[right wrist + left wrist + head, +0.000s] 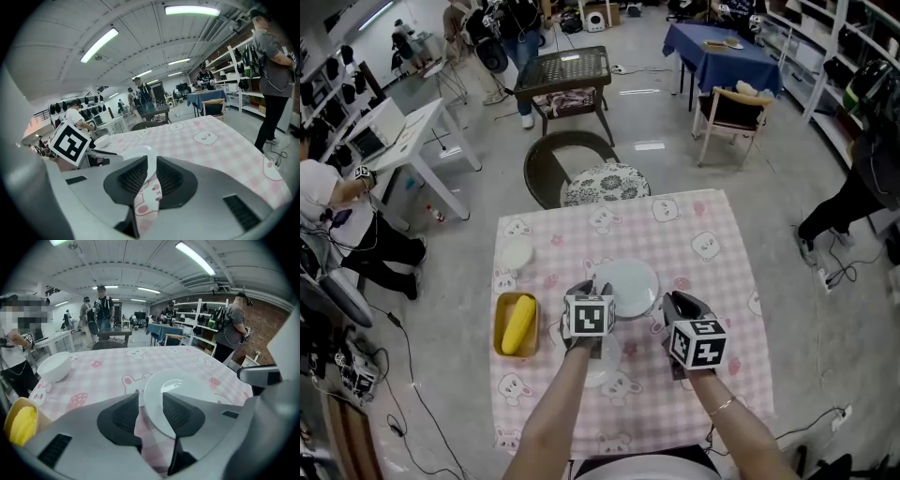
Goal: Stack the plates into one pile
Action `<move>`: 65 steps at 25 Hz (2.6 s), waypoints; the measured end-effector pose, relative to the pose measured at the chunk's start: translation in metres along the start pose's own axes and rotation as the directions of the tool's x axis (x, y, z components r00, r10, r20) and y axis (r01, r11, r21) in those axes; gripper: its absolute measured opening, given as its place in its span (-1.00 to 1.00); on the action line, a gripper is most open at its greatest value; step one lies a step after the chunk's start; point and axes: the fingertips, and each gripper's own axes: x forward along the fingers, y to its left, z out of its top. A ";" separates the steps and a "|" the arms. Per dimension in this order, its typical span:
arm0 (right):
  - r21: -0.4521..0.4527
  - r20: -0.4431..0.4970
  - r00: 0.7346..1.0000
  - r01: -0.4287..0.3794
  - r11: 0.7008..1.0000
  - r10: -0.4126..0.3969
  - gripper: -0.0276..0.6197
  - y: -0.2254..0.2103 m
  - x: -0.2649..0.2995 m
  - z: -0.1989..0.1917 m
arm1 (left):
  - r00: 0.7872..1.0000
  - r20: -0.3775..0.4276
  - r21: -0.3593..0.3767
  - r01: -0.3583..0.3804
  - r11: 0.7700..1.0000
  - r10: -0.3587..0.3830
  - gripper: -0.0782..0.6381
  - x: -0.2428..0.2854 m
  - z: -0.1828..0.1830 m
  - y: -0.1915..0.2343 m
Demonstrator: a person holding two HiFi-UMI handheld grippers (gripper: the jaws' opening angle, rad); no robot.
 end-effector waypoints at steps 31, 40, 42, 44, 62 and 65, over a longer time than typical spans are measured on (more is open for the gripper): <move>-0.039 -0.209 0.978 0.016 0.999 -0.024 -0.46 -0.005 0.082 -0.023 | 0.997 -0.073 -0.013 0.038 0.999 -0.039 -0.36 0.011 -0.006 -0.005; -0.049 -0.249 0.967 0.043 0.998 -0.054 -0.52 -0.008 0.091 -0.027 | 0.997 -0.071 -0.012 0.040 0.999 -0.041 -0.36 0.015 -0.004 -0.004; -0.037 -0.252 0.967 0.041 0.998 -0.049 -0.55 -0.007 0.090 -0.027 | 0.996 -0.071 -0.017 0.043 0.999 -0.044 -0.37 0.014 -0.004 -0.003; -0.017 -0.247 0.968 0.044 0.999 -0.047 -0.57 -0.006 0.088 -0.026 | 0.996 -0.072 -0.021 0.049 0.999 -0.050 -0.37 0.012 -0.004 -0.001; 0.009 -0.146 0.989 0.001 1.000 0.000 -0.70 0.035 0.015 -0.005 | 0.998 0.055 -0.021 0.009 1.000 -0.008 -0.52 -0.081 0.012 -0.005; 0.005 -0.140 0.990 -0.023 1.000 0.024 -0.71 0.051 0.001 -0.007 | 0.998 0.068 -0.032 0.006 0.999 -0.004 -0.52 -0.103 0.004 -0.002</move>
